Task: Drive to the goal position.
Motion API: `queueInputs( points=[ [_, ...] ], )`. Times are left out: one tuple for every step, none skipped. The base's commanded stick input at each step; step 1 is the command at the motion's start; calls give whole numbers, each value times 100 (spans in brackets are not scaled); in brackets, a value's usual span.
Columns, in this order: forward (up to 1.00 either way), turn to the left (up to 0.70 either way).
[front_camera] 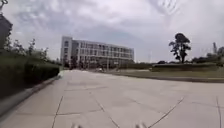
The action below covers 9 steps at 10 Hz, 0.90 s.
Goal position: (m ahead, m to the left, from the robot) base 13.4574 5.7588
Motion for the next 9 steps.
queueInputs(
  points=[
    [70, 14],
    [70, 14],
    [70, 14],
    [70, 14],
    [70, 14],
    [70, 14],
    [70, 14],
    [70, 13],
    [70, 13]
  ],
)
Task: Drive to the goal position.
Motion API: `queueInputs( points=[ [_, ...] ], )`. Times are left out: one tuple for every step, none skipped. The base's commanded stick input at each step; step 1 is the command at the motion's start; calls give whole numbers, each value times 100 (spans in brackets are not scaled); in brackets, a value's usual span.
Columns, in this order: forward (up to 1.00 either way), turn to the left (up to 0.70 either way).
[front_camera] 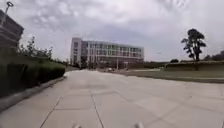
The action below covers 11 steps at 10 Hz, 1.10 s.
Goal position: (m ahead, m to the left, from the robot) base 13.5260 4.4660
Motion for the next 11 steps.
queueInputs(
  points=[
    [70, 13],
    [70, 12],
    [70, 11],
    [70, 11],
    [70, 10],
    [70, 10],
    [70, 10],
    [70, 10],
    [70, 10],
    [70, 10],
    [70, 7]
  ],
)
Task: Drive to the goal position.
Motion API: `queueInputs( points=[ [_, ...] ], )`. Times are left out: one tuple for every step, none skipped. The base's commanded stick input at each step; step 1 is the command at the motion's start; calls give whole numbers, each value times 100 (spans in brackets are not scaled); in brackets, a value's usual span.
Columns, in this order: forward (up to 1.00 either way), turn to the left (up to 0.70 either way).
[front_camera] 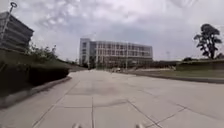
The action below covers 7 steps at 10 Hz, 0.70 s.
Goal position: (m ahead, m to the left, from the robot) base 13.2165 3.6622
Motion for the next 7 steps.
queueInputs(
  points=[
    [70, 0],
    [70, 0],
    [70, 0],
    [70, 0],
    [70, 0],
    [70, 0],
    [70, 0]
  ],
)
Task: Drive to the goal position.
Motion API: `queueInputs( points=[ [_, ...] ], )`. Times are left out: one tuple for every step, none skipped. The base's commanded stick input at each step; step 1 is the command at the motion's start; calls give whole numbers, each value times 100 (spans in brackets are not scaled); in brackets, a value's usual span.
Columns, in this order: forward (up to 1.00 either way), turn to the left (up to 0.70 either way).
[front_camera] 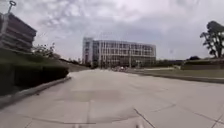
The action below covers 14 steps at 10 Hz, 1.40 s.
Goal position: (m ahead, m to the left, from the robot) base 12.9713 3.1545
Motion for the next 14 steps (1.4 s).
queueInputs(
  points=[
    [70, 0],
    [70, 0],
    [70, 0],
    [70, 0],
    [70, 0],
    [64, 0],
    [46, 0],
    [0, 0],
    [0, 0],
    [0, 0],
    [0, 0],
    [0, 0],
    [0, 0],
    [0, 0]
  ],
)
